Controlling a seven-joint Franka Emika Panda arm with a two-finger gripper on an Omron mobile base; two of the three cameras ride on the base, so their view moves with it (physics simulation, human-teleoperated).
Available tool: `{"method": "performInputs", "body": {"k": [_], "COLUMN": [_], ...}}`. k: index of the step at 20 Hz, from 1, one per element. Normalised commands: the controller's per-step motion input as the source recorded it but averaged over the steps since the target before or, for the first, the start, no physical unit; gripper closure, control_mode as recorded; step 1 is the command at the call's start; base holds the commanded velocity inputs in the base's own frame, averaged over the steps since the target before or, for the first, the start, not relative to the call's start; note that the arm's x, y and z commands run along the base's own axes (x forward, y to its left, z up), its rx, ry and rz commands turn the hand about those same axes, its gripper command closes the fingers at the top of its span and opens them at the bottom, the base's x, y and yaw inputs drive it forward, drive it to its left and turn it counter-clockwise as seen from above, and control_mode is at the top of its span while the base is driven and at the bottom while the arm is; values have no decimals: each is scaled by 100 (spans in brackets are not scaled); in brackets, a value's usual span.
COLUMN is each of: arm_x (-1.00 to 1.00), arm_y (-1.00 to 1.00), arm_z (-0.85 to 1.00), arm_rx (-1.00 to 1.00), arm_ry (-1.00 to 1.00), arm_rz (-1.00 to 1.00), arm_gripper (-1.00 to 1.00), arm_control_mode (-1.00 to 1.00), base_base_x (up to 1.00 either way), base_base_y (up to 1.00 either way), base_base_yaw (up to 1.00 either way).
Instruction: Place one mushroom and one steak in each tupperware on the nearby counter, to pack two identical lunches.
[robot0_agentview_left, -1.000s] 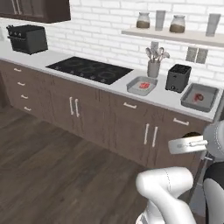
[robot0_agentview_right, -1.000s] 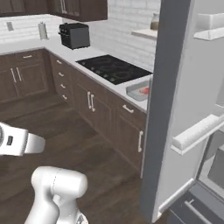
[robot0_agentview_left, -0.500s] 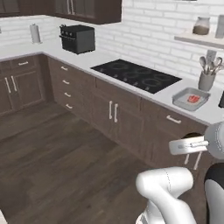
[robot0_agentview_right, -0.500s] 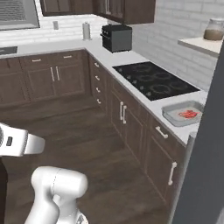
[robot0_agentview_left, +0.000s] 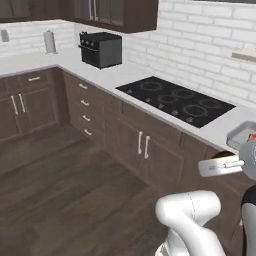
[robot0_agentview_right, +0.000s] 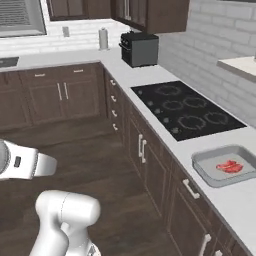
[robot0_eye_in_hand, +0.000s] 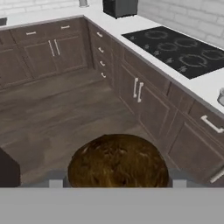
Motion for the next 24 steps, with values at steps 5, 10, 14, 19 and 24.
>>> {"method": "performInputs", "body": {"k": [5, 10, 14, 19, 24], "arm_x": [0, 0, 0, 0, 0], "arm_y": [0, 0, 0, 0, 0], "arm_z": [0, 0, 0, 0, 0], "arm_rx": [0, 0, 0, 0, 0], "arm_ry": [0, 0, 0, 0, 0], "arm_rz": [0, 0, 0, 0, 0], "arm_gripper": [100, 100, 100, 100, 100], "arm_control_mode": [100, 100, 100, 100, 100], "base_base_x": [58, 53, 72, 87, 74], "base_base_y": [-34, -12, 4, 39, 87], "base_base_yaw": [-63, -69, -69, -64, -41]}}
